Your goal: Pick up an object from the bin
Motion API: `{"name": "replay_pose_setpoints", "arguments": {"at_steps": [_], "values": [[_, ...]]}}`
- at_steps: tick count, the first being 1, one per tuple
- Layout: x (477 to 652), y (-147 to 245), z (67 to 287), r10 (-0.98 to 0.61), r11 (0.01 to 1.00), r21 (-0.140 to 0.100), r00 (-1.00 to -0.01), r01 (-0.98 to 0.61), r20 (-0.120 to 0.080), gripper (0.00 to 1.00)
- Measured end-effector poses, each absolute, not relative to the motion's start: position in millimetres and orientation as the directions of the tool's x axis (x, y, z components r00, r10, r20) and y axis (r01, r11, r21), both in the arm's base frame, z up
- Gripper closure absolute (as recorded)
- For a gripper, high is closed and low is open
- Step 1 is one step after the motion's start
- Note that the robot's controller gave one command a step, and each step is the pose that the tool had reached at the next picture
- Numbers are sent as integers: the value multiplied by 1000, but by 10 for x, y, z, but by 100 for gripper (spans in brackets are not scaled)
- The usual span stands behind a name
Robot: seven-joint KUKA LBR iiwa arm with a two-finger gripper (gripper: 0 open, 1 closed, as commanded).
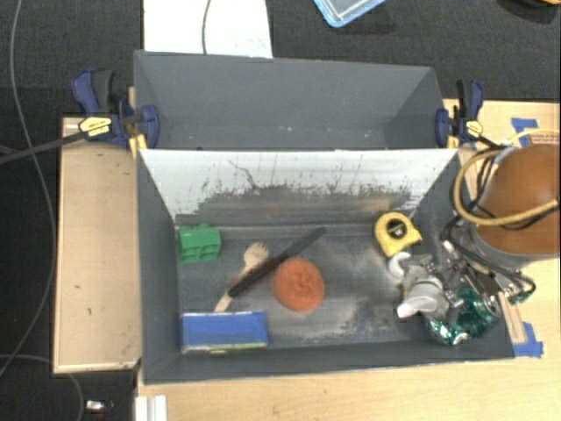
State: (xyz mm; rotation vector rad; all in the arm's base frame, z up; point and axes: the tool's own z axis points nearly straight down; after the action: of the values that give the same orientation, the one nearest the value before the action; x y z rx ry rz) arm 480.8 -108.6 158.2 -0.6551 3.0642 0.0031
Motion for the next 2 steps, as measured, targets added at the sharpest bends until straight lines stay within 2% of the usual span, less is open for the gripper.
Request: {"name": "replay_pose_setpoints", "arguments": {"at_steps": [1, 2], "values": [[5085, -1000, 1624, -564, 826, -4, -826, -564, -11, 100], [5041, -1062, 2198, -554, 832, 1, -832, -554, -8, 100]]}}
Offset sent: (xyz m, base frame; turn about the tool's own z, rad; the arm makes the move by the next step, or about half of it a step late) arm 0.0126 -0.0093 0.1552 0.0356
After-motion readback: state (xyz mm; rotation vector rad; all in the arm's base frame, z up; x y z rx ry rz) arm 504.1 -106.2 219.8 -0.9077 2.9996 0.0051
